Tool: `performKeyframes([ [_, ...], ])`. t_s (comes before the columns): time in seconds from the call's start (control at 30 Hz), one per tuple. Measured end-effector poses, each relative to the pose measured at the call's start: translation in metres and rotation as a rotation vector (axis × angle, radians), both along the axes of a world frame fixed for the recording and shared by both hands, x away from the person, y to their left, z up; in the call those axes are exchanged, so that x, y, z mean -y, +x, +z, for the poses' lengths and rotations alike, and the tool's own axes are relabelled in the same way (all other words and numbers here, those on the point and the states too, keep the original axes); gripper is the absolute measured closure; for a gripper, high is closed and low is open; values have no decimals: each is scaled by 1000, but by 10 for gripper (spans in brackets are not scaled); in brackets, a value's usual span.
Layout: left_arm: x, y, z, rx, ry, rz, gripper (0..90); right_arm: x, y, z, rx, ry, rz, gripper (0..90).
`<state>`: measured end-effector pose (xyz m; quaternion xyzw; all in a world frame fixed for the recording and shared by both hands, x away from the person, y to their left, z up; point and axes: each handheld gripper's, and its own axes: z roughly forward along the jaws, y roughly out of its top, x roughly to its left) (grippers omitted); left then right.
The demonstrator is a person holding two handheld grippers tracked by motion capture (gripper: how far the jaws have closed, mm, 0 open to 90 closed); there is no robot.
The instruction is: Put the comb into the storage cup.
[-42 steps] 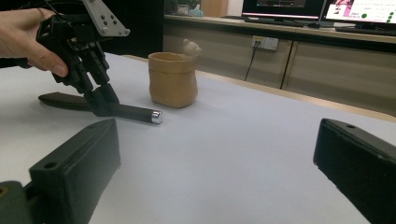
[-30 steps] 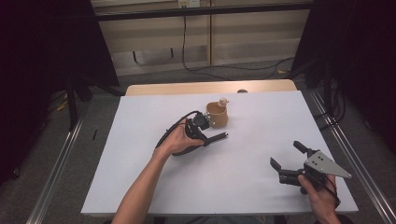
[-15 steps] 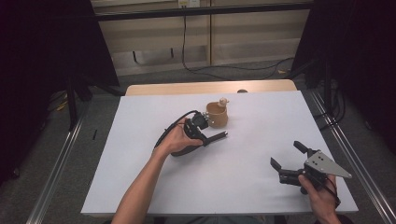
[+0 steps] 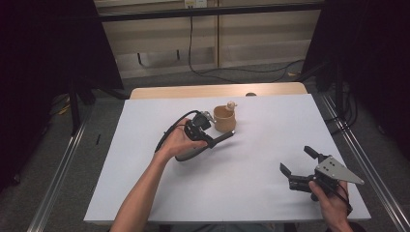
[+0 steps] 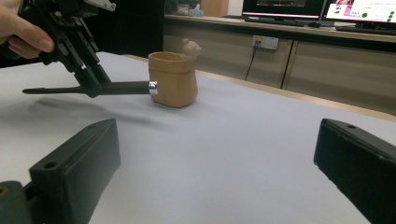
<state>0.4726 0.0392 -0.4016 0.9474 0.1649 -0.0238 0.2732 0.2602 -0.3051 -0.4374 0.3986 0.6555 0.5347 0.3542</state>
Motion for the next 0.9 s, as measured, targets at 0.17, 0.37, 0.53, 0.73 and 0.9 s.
performKeyframes([
  [0.17, -5, -6, 11, 17, -48, 10, 729, 0, 0, 0, 0, -2, -2, 0],
  [0.37, -12, -15, 25, 53, -75, 3, 729, 1, 0, 0, 2, 1, -4, 0],
  [0.53, -17, -26, 34, 71, -91, -30, 729, 1, 0, 0, 5, 1, -3, 0],
  [0.73, -20, -41, 42, 97, -123, -65, 729, 1, 1, 0, 2, -1, -4, 0],
  [0.9, -24, -48, 45, 95, -123, -85, 729, 2, 1, 0, 0, 1, -9, 0],
])
